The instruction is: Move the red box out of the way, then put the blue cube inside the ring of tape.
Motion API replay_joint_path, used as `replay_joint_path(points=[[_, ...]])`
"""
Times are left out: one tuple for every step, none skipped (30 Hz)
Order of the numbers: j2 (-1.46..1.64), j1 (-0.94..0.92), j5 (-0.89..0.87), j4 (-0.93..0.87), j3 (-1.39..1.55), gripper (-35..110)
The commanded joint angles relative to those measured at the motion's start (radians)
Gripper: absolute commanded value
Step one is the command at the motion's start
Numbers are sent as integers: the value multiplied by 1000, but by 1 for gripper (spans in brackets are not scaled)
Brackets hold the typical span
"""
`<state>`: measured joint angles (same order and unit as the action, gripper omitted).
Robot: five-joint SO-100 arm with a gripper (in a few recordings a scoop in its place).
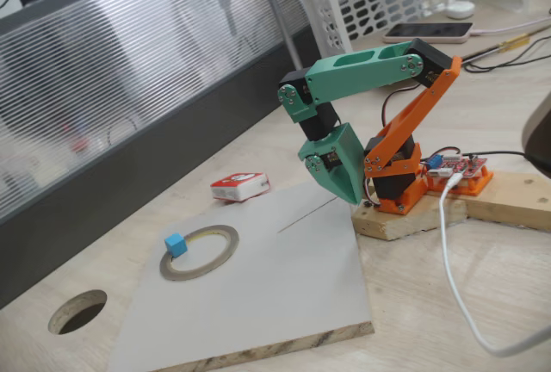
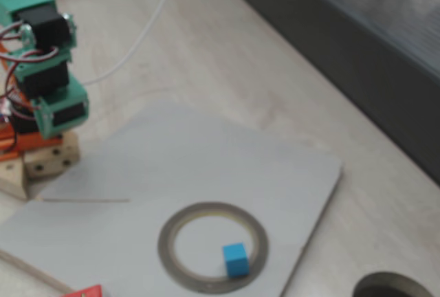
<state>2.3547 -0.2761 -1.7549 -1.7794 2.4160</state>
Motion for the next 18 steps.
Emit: replay_joint_path(points=[[67, -11, -6, -20, 5, 0], [67, -11, -6, -20, 5, 0], [67, -11, -6, -20, 5, 0], [67, -11, -6, -20, 5, 0], [67, -11, -6, -20, 5, 0], [67, -11, -6, -20, 5, 0], [67, -11, -6, -20, 5, 0], [67, -11, -6, -20, 5, 0], [67, -11, -6, -20, 5, 0], [67, -11, -6, -20, 5, 0], [67, -11, -6, -20, 5, 0], [67, -11, -6, -20, 5, 0], [67, -11, -6, -20, 5, 0], [67, -11, -6, -20, 5, 0], [67, -11, -6, -20, 5, 0], [67, -11, -6, -20, 5, 0], [67, -11, -6, -20, 5, 0], [67, -11, -6, -20, 5, 0]])
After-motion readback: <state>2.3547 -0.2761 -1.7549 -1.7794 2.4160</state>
